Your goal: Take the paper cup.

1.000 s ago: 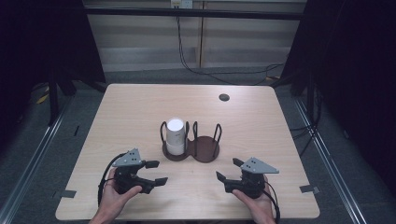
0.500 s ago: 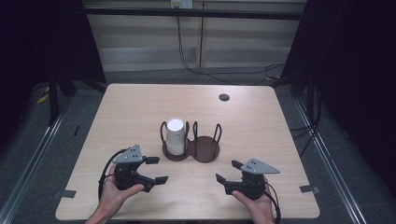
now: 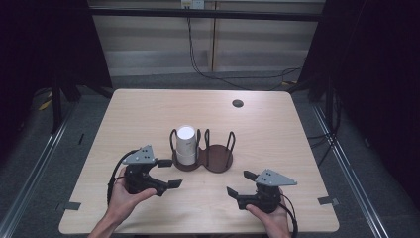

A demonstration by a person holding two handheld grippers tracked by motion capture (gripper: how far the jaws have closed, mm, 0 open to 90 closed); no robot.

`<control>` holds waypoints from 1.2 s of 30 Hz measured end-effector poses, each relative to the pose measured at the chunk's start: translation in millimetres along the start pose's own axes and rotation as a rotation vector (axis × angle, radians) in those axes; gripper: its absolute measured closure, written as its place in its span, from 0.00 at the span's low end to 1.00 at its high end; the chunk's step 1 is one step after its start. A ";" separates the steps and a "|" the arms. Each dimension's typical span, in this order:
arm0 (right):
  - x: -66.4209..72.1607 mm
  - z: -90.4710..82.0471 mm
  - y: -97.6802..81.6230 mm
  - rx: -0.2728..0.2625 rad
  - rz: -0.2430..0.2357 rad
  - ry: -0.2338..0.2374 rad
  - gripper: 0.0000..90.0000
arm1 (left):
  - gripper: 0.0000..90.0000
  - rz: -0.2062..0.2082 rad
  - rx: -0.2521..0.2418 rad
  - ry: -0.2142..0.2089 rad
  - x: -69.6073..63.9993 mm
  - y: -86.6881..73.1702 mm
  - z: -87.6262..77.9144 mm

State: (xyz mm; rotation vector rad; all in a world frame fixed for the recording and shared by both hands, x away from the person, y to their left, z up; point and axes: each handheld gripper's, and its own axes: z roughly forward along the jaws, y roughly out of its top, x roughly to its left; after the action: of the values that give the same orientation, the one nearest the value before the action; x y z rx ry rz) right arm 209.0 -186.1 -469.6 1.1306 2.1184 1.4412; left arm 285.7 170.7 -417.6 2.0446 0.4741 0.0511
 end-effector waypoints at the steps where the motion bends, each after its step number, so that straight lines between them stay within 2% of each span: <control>1: -0.1 -0.2 -0.1 0.000 0.004 0.002 0.19 | 0.25 0.003 0.000 -0.001 0.6 1.4 -0.2; 4: -1.2 -1.3 -0.2 0.000 0.008 -0.001 0.19 | 0.25 -0.002 -0.018 0.013 3.9 6.5 -0.9; 7: -2.8 -2.2 -0.3 -0.001 0.010 -0.004 0.19 | 0.27 0.012 -0.005 0.022 6.6 12.5 -2.2; 11: -2.5 -1.8 -0.3 -0.003 0.008 0.004 0.18 | 0.29 0.019 -0.018 0.027 9.5 22.2 -6.6; 15: -0.4 -1.4 -0.3 -0.001 0.000 0.013 0.18 | 0.29 0.010 -0.026 0.040 15.6 29.6 -9.4; 19: -0.8 -1.1 -0.4 0.002 0.000 0.013 0.18 | 0.29 0.006 -0.016 0.067 21.8 34.7 -8.8; 25: -1.5 -1.0 -0.2 0.000 -0.001 0.024 0.18 | 0.29 0.003 0.013 0.066 29.8 45.7 -7.3; 29: -1.4 -0.5 -0.2 0.006 0.002 0.029 0.18 | 0.30 0.003 0.008 0.077 33.9 52.2 -10.3; 31: -1.3 -0.2 -0.2 0.006 -0.002 0.029 0.19 | 0.29 0.001 0.020 0.083 37.2 55.1 -10.9; 33: -1.2 0.1 -0.3 0.007 -0.001 0.031 0.19 | 0.24 0.000 0.040 0.110 39.9 58.3 -10.8; 34: -1.3 0.1 -0.3 0.006 0.001 0.032 0.19 | 0.24 -0.003 0.043 0.096 40.8 59.6 -10.1; 36: -1.5 0.4 -0.3 0.009 0.004 0.032 0.19 | 0.28 0.013 0.060 0.111 41.2 62.9 -9.3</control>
State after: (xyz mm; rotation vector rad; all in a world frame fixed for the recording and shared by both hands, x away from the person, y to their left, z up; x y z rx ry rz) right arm 210.1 -187.1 -470.2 1.1227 2.1472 1.4628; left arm 341.1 166.0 -366.0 2.1118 0.5377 0.1607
